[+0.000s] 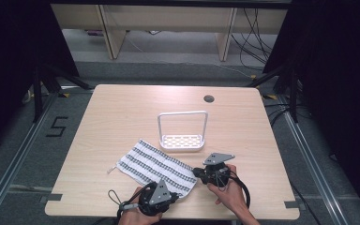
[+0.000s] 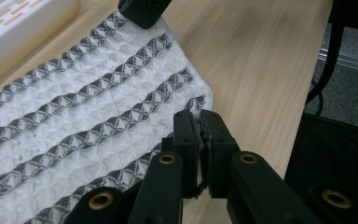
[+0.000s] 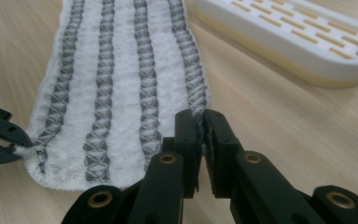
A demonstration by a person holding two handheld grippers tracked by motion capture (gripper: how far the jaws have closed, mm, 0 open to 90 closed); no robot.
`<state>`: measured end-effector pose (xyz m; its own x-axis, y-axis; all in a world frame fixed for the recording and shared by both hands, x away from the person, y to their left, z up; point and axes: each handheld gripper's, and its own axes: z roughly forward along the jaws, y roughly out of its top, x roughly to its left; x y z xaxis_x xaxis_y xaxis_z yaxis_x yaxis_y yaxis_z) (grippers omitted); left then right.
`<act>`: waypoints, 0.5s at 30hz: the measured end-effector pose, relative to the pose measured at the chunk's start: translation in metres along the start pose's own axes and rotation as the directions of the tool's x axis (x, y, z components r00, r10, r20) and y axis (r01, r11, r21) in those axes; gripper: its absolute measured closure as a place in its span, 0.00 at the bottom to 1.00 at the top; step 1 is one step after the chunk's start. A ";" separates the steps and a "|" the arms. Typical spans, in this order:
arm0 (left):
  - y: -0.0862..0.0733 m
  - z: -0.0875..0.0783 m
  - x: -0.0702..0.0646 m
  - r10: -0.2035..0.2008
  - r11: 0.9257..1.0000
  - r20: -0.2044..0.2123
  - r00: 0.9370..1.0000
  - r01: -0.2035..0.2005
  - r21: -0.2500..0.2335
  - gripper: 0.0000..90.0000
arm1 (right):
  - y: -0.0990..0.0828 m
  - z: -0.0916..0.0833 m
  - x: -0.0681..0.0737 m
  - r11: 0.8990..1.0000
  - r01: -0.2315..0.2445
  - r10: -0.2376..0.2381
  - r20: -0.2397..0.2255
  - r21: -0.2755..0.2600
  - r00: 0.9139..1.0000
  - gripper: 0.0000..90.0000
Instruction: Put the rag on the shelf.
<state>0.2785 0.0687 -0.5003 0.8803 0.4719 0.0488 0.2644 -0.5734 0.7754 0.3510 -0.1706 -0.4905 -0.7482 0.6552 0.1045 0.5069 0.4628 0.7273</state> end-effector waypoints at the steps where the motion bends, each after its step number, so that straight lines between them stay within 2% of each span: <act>1: 0.001 -0.001 0.000 0.007 1.000 0.005 1.000 -0.007 -0.007 0.95 | 0.001 -0.002 0.001 1.000 0.000 0.000 -0.005 -0.009 1.000 0.95; 2: 0.003 -0.004 0.000 0.005 1.000 0.008 1.000 -0.005 -0.020 0.95 | 0.003 -0.004 0.003 1.000 0.003 -0.003 -0.009 -0.027 1.000 0.95; 4: 0.004 -0.007 0.000 0.018 1.000 0.000 1.000 -0.018 -0.006 0.95 | 0.003 -0.005 0.004 0.999 -0.001 0.001 -0.013 -0.034 1.000 0.95; 6: 0.006 -0.009 -0.001 0.001 0.999 0.001 1.000 -0.001 -0.035 0.95 | 0.007 -0.009 0.005 0.998 -0.003 0.001 -0.022 -0.055 1.000 0.95; 7: 0.007 -0.012 0.001 0.013 1.000 0.004 1.000 -0.012 -0.026 0.95 | 0.007 -0.009 0.005 0.998 -0.003 0.001 -0.022 -0.055 1.000 0.95; 8: 0.008 -0.012 0.000 -0.019 0.999 0.012 1.000 0.020 -0.037 0.95 | 0.009 -0.010 0.006 0.998 -0.002 0.000 -0.024 -0.062 1.000 0.95; 9: 0.009 -0.015 0.001 0.003 0.999 0.011 1.000 -0.002 -0.038 0.95 | 0.010 -0.011 0.006 0.997 -0.002 0.000 -0.028 -0.072 1.000 0.95; 10: 0.012 -0.018 0.001 0.001 0.999 0.007 1.000 -0.001 -0.045 0.95 | 0.013 -0.015 0.007 0.997 -0.029 0.026 -0.039 -0.077 0.999 0.95; 11: 0.012 -0.018 0.001 0.001 0.999 0.007 1.000 -0.001 -0.045 0.95 | 0.013 -0.015 0.007 0.997 -0.029 0.026 -0.039 -0.077 0.999 0.95; 12: 0.015 -0.022 0.002 0.008 0.999 0.002 1.000 -0.008 -0.041 0.95 | 0.016 -0.019 0.005 0.995 -0.016 0.012 -0.039 -0.100 0.999 0.95; 14: 0.018 -0.027 0.004 -0.006 0.998 0.002 1.000 0.006 -0.061 0.95 | 0.018 -0.020 0.005 0.993 -0.012 0.008 -0.037 -0.115 0.999 0.95; 15: 0.022 -0.029 0.005 -0.014 0.995 0.000 1.000 0.014 -0.095 0.95 | 0.022 -0.025 0.007 0.991 -0.013 0.007 -0.045 -0.133 0.999 0.96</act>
<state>0.2773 0.0784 -0.4649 0.8765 0.4800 0.0381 0.2379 -0.5005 0.8324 0.3467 -0.1709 -0.4569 -0.7631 0.6310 0.1399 0.4552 0.3711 0.8093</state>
